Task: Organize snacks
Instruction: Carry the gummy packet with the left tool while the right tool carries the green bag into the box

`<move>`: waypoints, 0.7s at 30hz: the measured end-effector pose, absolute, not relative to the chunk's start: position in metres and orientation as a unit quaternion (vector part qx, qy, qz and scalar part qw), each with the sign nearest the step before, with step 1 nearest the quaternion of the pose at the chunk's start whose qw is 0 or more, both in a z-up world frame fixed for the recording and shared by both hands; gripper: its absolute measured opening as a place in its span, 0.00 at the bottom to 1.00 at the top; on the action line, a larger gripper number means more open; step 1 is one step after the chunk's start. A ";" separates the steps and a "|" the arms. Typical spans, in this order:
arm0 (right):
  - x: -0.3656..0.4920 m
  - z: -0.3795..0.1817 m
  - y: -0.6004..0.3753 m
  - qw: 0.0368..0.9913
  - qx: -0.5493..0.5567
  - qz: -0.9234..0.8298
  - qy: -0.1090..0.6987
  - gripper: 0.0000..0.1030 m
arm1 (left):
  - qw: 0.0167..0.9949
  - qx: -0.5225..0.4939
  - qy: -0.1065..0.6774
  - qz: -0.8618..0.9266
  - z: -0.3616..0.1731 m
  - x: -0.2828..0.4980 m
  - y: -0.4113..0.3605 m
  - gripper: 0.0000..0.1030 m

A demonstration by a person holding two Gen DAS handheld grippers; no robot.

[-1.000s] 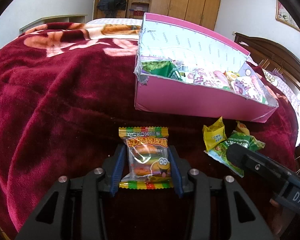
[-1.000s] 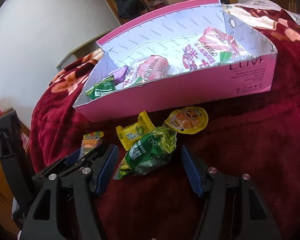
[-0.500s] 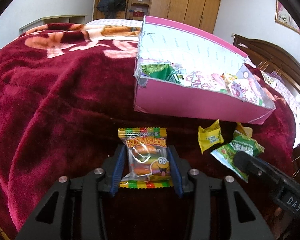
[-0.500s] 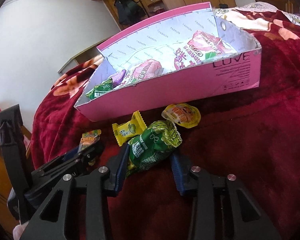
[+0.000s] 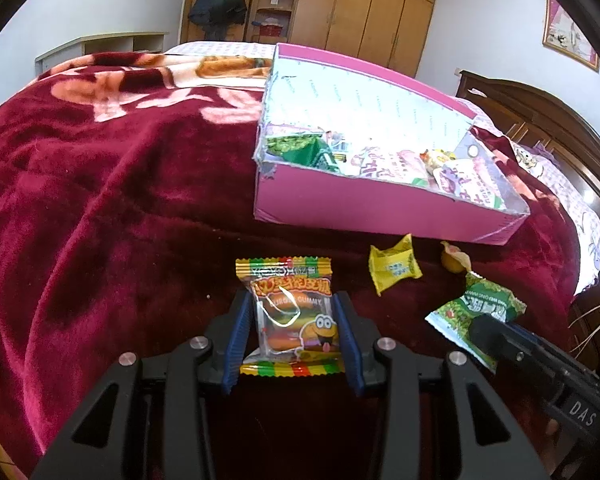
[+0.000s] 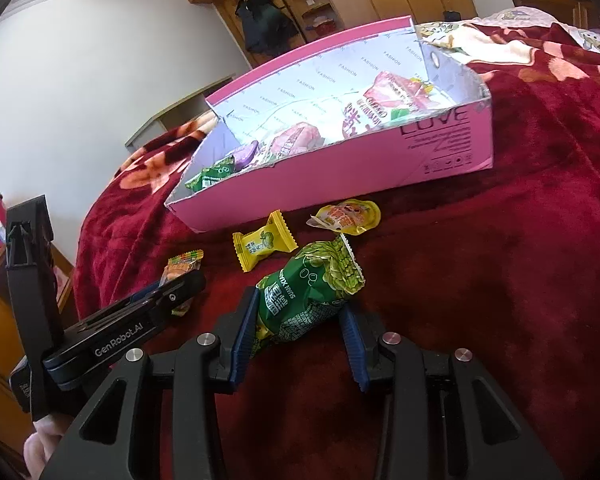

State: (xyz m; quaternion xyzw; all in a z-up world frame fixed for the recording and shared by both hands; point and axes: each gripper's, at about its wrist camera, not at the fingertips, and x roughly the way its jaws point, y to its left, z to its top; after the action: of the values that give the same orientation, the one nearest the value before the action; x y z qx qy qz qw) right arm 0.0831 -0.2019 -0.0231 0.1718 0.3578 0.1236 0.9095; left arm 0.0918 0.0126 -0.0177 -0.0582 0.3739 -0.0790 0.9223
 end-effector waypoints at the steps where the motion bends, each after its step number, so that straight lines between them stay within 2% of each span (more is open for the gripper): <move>1: 0.082 -0.023 -0.203 0.910 0.171 0.123 0.357 0.40 | 0.923 -0.057 0.372 -0.080 -0.016 0.090 0.012 0.42; 21: 0.061 0.002 -0.213 0.926 0.172 0.114 0.315 0.40 | 0.933 -0.036 0.347 -0.092 0.015 0.065 -0.010 0.42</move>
State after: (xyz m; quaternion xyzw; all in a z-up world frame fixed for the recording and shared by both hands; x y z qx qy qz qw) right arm 0.0608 -0.2130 0.0019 0.1721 0.3152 0.1140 0.9263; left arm 0.0652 -0.0098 0.0150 -0.0358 0.3473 -0.0922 0.9325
